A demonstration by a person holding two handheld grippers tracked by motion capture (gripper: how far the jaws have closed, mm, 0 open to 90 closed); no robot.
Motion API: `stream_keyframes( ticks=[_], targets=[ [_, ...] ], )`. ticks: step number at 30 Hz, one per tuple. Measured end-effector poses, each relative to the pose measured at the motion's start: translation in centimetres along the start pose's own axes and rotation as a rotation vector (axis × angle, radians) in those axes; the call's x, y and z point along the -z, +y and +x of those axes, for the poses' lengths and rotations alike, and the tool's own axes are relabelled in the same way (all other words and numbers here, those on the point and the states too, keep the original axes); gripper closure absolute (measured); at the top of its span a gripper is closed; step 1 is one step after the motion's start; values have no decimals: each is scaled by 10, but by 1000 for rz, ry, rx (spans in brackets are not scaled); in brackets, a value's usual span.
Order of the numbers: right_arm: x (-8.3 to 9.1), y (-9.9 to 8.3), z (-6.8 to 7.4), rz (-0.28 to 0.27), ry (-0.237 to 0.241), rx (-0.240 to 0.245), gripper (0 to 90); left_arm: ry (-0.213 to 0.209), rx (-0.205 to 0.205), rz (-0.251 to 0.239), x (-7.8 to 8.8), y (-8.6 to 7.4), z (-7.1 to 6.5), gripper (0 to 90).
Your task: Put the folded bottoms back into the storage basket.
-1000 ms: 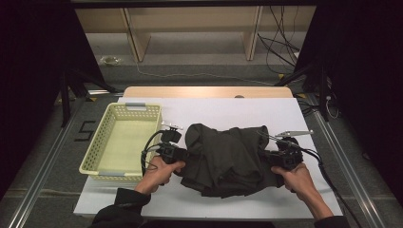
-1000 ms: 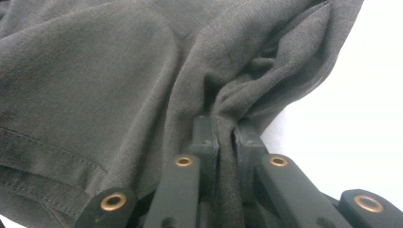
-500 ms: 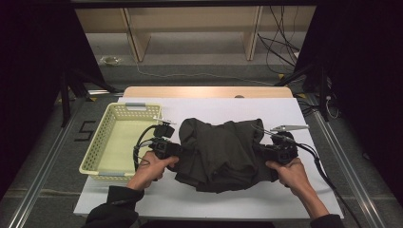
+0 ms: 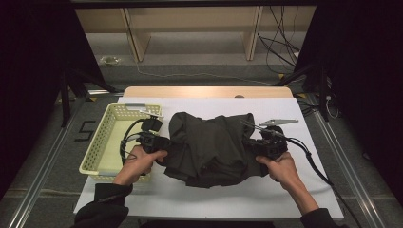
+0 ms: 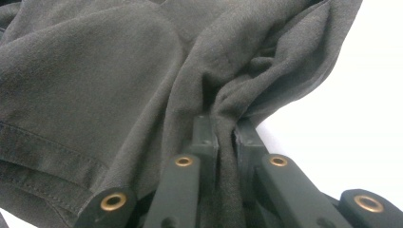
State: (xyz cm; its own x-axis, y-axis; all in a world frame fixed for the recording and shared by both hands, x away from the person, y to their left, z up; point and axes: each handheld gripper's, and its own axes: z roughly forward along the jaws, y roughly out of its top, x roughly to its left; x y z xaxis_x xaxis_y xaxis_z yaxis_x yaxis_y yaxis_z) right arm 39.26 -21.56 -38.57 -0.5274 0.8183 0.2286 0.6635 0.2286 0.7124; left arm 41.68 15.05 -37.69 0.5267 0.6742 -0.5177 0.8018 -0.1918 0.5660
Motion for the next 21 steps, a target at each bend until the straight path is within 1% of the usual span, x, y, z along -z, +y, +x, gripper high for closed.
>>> stream_keyframes(
  ticks=[1, 6, 8, 10, 11, 15, 21],
  targets=[
    [-3, 3, 2, -3, 9, -4, 831, 0, 2, 0, 4, 1, 3, 806],
    [-7, 10, 9, -5, 18, 4, 831, 3, 6, 0, 10, 2, 8, 805],
    [-9, 13, 10, -10, 20, 6, 831, 4, 12, -4, 15, 3, 11, 806],
    [-10, 17, 13, -12, 24, 6, 831, 4, 17, -9, 16, 4, 12, 806],
    [-11, 19, 14, -13, 27, 11, 831, 10, 17, -13, 20, 5, 14, 805],
    [-13, 24, 18, -18, 36, 15, 831, 11, 18, -17, 25, 6, 16, 805],
    [-16, 31, 23, -24, 48, 16, 831, 4, 19, -27, 38, 9, 19, 805]
  ],
)
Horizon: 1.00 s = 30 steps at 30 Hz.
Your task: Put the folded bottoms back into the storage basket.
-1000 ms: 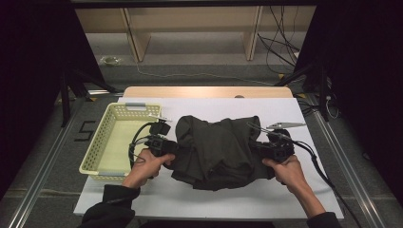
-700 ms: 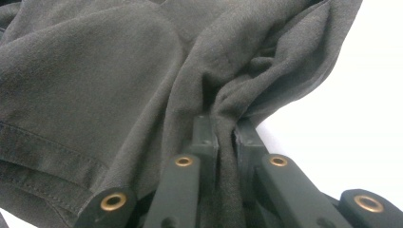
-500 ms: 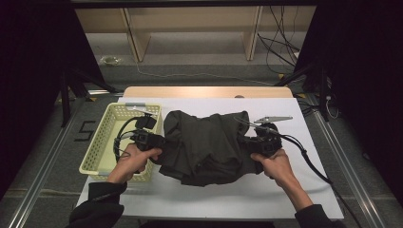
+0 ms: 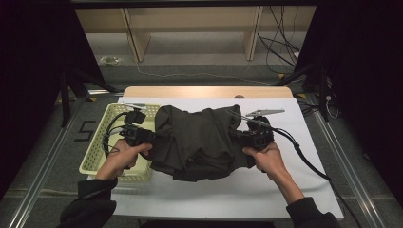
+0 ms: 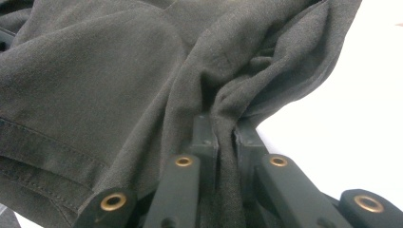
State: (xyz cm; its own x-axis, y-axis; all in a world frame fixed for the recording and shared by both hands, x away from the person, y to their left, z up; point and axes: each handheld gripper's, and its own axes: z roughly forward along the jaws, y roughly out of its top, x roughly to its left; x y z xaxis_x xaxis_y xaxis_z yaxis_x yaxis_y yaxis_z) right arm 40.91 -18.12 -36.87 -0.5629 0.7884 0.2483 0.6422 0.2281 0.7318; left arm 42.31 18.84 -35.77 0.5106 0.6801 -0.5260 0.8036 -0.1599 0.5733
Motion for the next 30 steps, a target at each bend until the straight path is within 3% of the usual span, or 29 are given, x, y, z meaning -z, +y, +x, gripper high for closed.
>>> stream_keyframes(
  ticks=[21, 30],
  targets=[
    [-1, 21, 11, -24, 30, 17, 831, -8, 0, -40, 25, 6, 4, 804],
    [-5, 32, 20, -41, 41, 28, 831, -4, 7, -85, 42, 10, 7, 804]
  ],
)
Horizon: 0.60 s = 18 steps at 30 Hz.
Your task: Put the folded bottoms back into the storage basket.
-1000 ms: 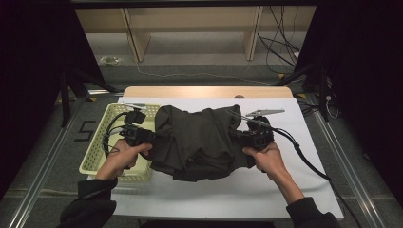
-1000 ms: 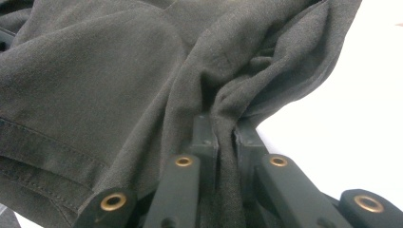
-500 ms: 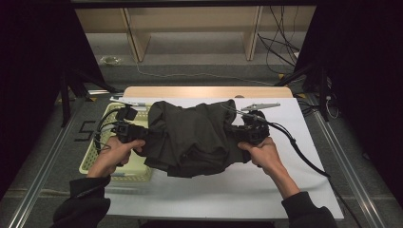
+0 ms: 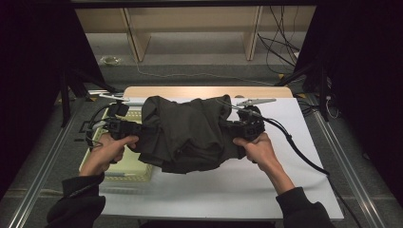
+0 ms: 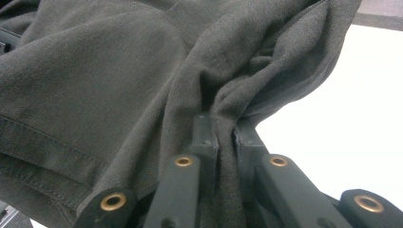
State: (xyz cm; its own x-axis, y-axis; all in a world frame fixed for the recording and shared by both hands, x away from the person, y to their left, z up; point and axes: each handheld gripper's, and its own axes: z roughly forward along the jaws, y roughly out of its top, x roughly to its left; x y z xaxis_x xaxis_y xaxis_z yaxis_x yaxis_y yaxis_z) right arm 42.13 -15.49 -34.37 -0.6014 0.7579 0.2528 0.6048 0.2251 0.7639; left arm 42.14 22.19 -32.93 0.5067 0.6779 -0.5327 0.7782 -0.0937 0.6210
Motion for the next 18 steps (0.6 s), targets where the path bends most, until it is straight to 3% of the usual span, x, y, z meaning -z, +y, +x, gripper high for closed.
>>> stream_keyframes(
  ticks=[18],
  targets=[
    [-15, 28, 24, -32, 27, 22, 831, 18, 19, -98, 42, 7, 9, 805]
  ],
)
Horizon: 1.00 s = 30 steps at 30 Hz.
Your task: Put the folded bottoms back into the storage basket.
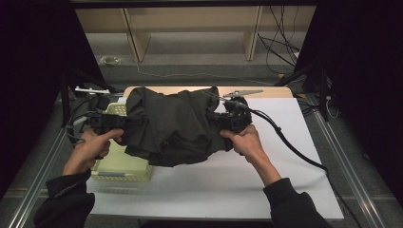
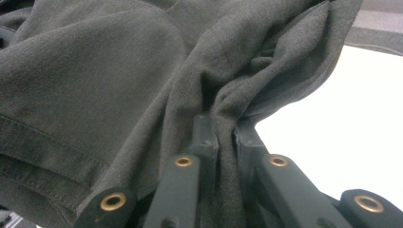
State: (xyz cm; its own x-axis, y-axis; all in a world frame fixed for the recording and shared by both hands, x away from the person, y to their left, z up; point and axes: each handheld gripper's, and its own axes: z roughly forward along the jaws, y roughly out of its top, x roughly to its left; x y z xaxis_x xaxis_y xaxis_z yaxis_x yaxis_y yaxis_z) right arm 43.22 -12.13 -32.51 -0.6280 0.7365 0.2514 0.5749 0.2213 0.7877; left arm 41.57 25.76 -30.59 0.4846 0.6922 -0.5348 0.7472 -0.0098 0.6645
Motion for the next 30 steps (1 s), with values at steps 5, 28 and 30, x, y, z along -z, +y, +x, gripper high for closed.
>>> stream_keyframes(
  ticks=[5, 28, 30],
  targets=[
    [-10, 12, 13, -7, 14, 20, 831, 25, 29, -30, 12, 1, 12, 805],
    [-36, 38, 46, -9, 45, 59, 831, 48, 87, -132, 52, 1, 38, 808],
    [-37, 41, 48, -12, 45, 61, 831, 47, 90, -144, 56, 1, 39, 808]
  ],
)
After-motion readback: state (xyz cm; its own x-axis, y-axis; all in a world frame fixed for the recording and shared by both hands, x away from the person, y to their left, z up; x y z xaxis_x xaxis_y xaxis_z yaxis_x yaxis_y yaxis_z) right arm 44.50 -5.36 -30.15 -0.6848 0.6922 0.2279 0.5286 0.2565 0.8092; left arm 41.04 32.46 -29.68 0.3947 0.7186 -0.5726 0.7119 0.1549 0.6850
